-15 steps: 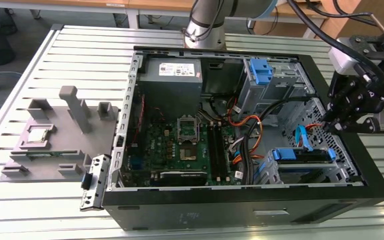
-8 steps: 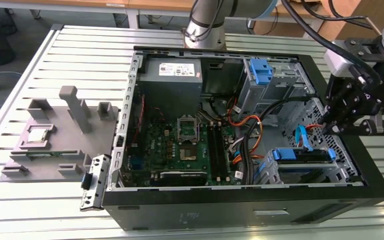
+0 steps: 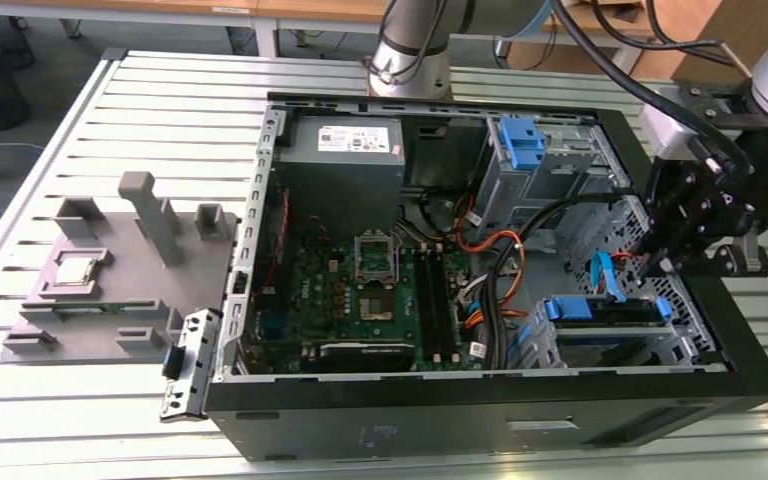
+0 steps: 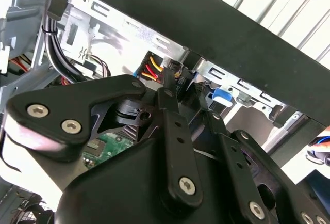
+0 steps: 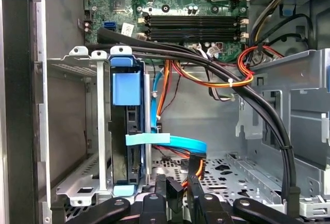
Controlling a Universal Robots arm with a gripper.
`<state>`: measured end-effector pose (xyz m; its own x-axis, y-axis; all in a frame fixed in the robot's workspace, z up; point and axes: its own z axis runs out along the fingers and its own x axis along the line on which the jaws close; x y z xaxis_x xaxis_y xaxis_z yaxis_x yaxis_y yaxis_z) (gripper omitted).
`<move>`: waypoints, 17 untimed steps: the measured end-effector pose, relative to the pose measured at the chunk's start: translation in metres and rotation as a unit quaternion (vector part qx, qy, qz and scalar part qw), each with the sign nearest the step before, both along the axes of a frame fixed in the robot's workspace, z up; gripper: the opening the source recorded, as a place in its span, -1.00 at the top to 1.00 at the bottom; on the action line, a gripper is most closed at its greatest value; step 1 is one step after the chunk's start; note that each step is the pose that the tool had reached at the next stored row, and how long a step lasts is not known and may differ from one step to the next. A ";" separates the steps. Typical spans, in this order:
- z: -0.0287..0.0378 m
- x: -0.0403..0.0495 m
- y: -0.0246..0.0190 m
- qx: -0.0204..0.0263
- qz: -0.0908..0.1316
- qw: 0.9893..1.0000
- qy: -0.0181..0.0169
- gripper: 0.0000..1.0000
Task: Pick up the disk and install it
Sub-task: 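Insert the second disk wire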
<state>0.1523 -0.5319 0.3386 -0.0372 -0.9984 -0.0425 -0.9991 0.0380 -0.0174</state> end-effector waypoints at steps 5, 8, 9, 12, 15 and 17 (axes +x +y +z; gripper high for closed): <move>-0.0004 -0.0002 -0.0002 -0.001 0.000 1.000 0.000 0.41; -0.0004 -0.0002 -0.0002 -0.001 0.000 1.000 0.000 0.41; -0.0005 -0.0002 -0.0002 -0.001 0.000 1.000 0.000 0.44; -0.0004 -0.0002 -0.0002 -0.002 0.000 1.000 0.000 0.62; -0.0004 -0.0002 -0.0002 -0.002 0.000 1.000 0.000 0.62; -0.0004 -0.0002 -0.0002 -0.002 0.000 1.000 0.000 0.62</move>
